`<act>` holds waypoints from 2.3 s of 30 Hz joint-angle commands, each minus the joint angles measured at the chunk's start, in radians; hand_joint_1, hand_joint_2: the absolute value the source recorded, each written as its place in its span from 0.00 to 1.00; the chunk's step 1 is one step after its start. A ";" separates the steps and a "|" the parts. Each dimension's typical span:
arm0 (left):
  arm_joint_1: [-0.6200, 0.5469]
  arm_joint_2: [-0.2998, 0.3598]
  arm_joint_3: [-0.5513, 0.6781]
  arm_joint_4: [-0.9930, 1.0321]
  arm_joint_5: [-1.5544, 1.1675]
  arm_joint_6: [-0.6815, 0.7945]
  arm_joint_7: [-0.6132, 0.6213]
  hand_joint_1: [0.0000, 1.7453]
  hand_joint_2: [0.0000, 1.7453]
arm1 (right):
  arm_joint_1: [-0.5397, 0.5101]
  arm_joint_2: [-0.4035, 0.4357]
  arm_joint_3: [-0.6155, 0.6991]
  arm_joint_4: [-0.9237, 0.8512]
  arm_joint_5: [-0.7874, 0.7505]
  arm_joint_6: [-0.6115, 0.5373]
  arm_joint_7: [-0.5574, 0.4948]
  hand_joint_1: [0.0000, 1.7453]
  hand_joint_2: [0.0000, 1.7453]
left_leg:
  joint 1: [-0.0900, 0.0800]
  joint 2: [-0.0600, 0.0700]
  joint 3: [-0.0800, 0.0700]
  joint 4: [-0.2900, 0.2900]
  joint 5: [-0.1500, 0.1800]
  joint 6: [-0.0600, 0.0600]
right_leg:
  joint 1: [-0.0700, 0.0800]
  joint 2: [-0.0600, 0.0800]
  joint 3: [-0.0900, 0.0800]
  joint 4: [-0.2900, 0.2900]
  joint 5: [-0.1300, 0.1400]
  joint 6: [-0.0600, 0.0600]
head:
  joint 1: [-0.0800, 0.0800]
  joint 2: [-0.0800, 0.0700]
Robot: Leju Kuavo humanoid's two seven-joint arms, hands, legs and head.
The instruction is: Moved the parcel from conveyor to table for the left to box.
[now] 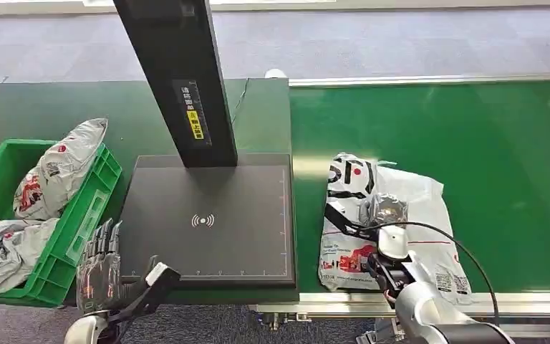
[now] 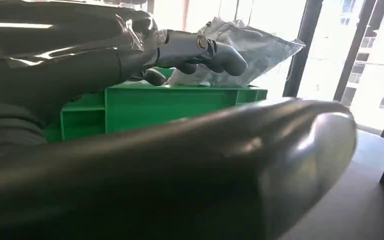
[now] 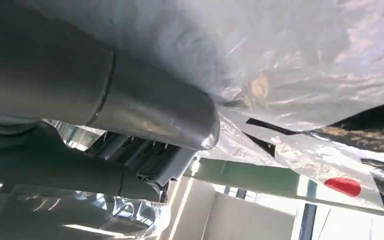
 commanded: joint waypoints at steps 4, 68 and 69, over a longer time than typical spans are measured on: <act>-0.002 0.001 0.005 0.020 0.002 0.007 -0.005 0.00 0.00 | -0.034 0.017 -0.024 0.016 0.062 -0.128 -0.072 1.00 0.00 | 0.000 0.001 0.000 0.000 0.000 -0.001 | 0.000 0.000 0.000 -0.001 0.000 -0.001 | 0.000 0.000; -0.018 0.025 -0.003 0.009 0.026 -0.036 -0.008 0.00 0.00 | -0.057 0.052 -0.027 0.048 0.037 0.353 -0.065 0.00 1.00 | 0.001 0.000 0.001 -0.001 0.000 -0.001 | 0.001 -0.001 0.002 -0.002 0.000 -0.001 | 0.000 0.000; -0.017 0.026 -0.003 0.009 0.025 -0.035 -0.009 0.00 0.00 | -0.057 0.052 -0.026 0.046 0.038 0.347 -0.074 0.00 1.00 | 0.001 0.000 0.001 -0.001 0.000 -0.001 | 0.001 -0.001 0.002 -0.002 0.000 -0.001 | 0.000 0.000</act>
